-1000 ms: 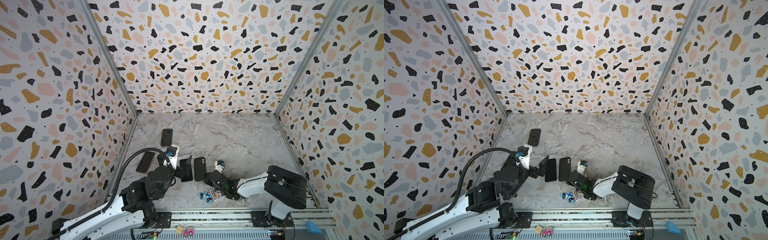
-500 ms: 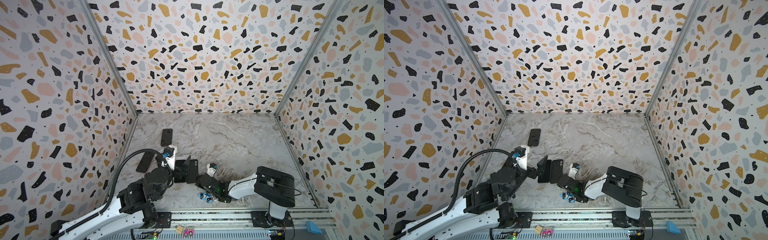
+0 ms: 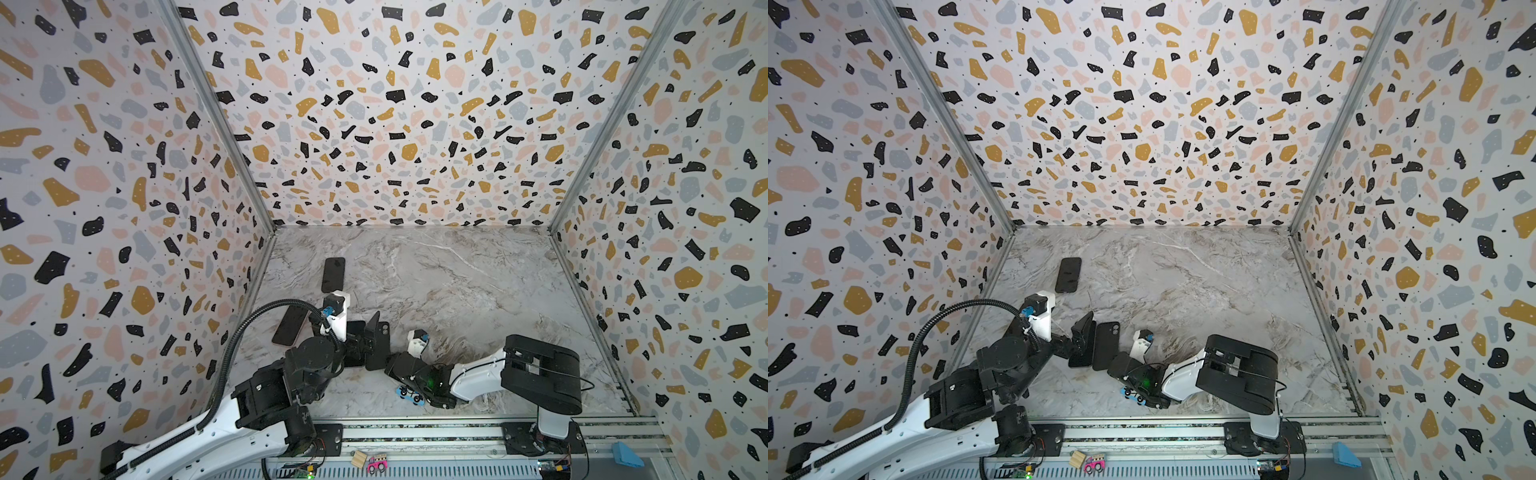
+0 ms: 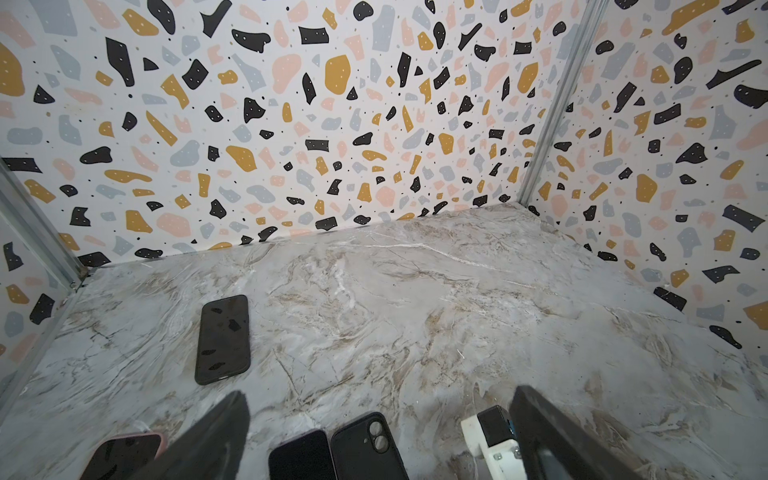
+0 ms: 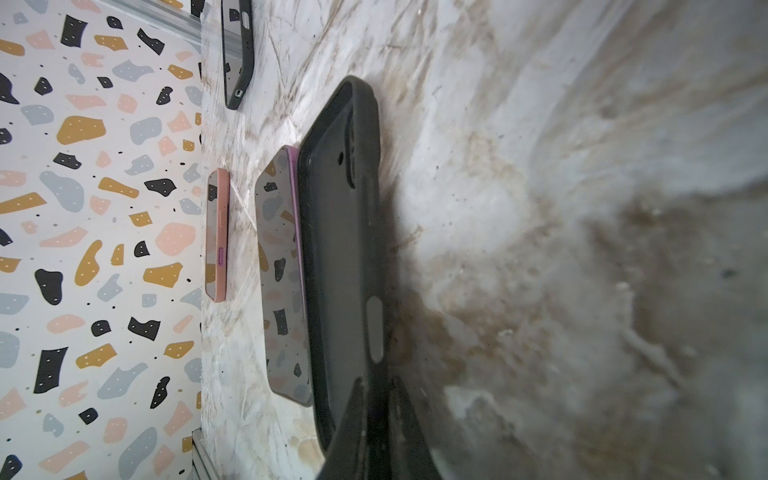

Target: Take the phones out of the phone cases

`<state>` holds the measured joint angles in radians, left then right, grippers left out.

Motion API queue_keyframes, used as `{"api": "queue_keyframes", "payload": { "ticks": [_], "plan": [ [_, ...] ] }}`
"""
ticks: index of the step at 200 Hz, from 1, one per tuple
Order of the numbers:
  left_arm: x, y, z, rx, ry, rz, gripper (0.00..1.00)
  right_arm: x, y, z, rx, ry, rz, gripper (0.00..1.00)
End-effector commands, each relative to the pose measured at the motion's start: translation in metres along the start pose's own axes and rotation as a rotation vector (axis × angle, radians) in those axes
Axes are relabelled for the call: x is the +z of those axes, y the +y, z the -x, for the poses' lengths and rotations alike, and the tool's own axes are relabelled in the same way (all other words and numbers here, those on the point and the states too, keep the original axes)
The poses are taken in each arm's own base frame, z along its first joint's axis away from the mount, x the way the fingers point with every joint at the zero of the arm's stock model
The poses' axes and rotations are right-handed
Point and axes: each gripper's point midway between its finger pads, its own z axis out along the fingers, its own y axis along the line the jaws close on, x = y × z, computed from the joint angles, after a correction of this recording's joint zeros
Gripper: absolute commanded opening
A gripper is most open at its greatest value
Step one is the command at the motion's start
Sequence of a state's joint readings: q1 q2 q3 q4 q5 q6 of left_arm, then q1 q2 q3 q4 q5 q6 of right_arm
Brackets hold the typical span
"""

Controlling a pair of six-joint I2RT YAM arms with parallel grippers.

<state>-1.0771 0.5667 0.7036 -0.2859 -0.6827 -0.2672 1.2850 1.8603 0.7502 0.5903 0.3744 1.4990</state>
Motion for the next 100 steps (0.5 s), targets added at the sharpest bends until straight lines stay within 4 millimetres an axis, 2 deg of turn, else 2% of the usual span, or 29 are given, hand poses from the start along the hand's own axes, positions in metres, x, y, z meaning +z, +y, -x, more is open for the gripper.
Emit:
{"api": "queue_keyframes", "payload": {
  "ticks": [1,62,100],
  "plan": [
    [0.0003,0.0033,0.0002,-0.025,-0.014,0.014,1.00,0.0014,0.0016,0.0023,-0.018,-0.020,-0.019,0.13],
    [-0.0003,0.0043,-0.0016,-0.028,-0.014,0.014,1.00,0.0068,0.0059,0.0032,-0.025,-0.019,0.001,0.23],
    [-0.0017,0.0053,0.0000,-0.037,-0.019,0.014,1.00,0.0035,0.0070,0.0042,-0.058,-0.013,-0.003,0.41]
  ]
}}
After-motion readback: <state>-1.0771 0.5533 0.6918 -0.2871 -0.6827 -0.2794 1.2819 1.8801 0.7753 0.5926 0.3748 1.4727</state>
